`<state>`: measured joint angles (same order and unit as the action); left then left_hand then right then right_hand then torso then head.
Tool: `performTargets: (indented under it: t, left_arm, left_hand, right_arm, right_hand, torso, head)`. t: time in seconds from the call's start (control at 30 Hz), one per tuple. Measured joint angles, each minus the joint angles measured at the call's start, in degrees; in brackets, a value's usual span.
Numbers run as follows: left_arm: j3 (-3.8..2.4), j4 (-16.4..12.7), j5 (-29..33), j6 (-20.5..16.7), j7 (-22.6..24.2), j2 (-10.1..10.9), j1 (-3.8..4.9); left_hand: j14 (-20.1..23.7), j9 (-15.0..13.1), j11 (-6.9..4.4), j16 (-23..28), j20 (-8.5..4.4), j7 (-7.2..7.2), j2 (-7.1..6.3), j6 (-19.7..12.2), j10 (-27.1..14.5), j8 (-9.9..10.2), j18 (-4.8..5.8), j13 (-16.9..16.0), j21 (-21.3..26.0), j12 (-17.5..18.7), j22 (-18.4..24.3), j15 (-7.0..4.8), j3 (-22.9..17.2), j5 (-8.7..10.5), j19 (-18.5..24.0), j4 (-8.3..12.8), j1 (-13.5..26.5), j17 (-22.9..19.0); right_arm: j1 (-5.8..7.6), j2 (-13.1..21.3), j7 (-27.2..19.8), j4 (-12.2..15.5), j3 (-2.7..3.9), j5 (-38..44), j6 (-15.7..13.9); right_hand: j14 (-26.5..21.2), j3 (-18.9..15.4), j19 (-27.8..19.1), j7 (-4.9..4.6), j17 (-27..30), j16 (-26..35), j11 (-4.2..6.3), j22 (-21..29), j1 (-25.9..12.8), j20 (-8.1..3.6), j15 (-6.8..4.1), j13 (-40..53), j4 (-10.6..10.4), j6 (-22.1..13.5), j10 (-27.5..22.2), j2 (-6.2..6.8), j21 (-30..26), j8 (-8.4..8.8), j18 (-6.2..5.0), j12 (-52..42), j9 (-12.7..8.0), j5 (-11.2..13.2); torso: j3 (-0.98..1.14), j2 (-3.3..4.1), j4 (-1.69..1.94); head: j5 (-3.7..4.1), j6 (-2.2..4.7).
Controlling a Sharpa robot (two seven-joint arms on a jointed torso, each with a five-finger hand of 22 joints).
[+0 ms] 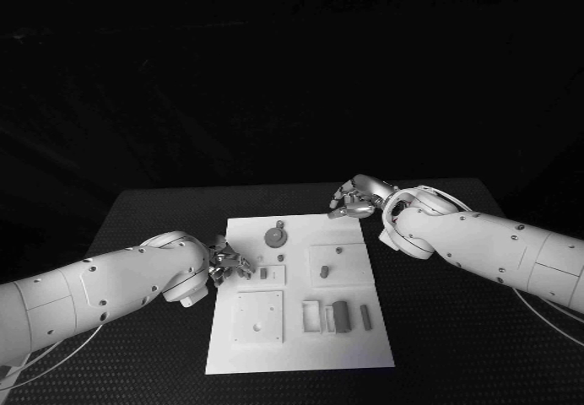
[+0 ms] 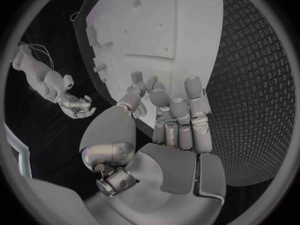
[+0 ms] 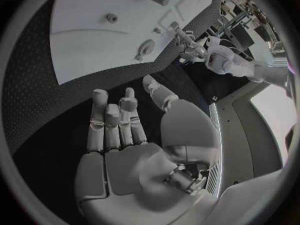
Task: Assemble the parts on the task board
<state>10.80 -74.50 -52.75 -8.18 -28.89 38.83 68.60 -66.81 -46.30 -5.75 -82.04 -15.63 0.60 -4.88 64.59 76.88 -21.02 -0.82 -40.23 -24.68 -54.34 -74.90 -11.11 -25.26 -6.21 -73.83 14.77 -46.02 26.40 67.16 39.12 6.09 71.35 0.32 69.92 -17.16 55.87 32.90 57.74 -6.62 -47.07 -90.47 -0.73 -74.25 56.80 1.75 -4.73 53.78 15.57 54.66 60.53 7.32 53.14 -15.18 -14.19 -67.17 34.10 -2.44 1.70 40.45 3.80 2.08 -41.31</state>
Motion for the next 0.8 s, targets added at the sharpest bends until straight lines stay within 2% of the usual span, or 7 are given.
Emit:
performTargets:
  t: [0.1,0.27,0.67,0.8]
  left_arm:
    - [0.00,0.0,-0.3,0.1,0.0,0.0,0.00]
    - [0.00,0.0,-0.8,0.1,-0.1,0.0,0.00]
    - [0.01,0.1,-1.3,0.1,-0.1,0.0,0.00]
    - [0.01,0.1,-1.4,0.1,0.0,0.0,0.00]
  left_hand:
    - [0.0,-0.1,0.00,0.0,0.00,0.00,0.67,0.0,0.0,0.0,0.00,0.0,0.0,0.0,0.0,0.00,-0.3,-0.83,0.0,1.1,-1.4,0.0]
    - [0.1,-0.2,0.00,0.0,0.00,-0.15,1.29,0.2,0.0,0.3,0.00,0.0,0.0,0.0,0.0,0.08,-0.6,-0.83,0.0,1.5,-3.1,0.0]
    - [0.1,-0.5,0.00,0.0,0.00,-0.04,1.22,0.3,0.0,0.7,0.00,0.0,0.0,0.0,0.0,0.12,-0.5,-0.76,0.0,1.6,-5.6,0.0]
    - [0.1,-0.6,0.00,0.0,0.01,-0.04,1.59,0.3,0.0,0.8,0.00,0.0,0.0,0.0,0.0,0.28,-0.3,-0.61,0.0,1.8,-6.0,0.0]
  right_arm:
    - [0.00,0.0,0.0,0.0,0.00,0.0,0.0]
    - [0.00,0.0,0.0,0.0,0.00,0.0,0.0]
    - [0.00,-0.1,0.0,0.0,0.00,0.0,0.0]
    - [0.00,-0.1,0.0,0.0,0.00,0.0,0.0]
  right_hand:
    - [0.1,0.0,0.0,0.00,0.0,0.0,0.00,0.0,0.0,0.00,0.07,0.0,0.0,0.0,0.0,0.00,0.0,0.00,0.00,0.0,0.0,0.0]
    - [0.1,0.0,0.0,-0.14,0.0,0.0,0.00,0.0,0.0,0.00,0.07,0.0,0.0,-0.1,0.0,0.00,0.0,0.00,0.00,0.0,0.0,0.0]
    - [0.1,0.0,0.0,-0.13,0.0,0.0,0.01,0.0,0.0,0.00,0.08,0.0,0.0,-0.1,0.0,0.00,0.0,0.00,0.00,0.0,0.0,0.0]
    - [-0.1,0.0,0.0,-0.13,0.0,0.0,0.01,0.0,0.0,0.00,-0.02,0.0,0.0,-0.1,0.0,0.00,0.0,0.00,0.01,0.0,0.0,0.0]
  torso:
    - [0.00,0.01,0.00]
    - [0.00,0.01,0.00]
    - [0.03,0.02,-0.01]
    - [0.03,0.02,-0.02]
  head:
    - [0.02,0.00]
    - [0.03,-0.03]
    - [0.05,-0.07]
    - [0.05,-0.04]
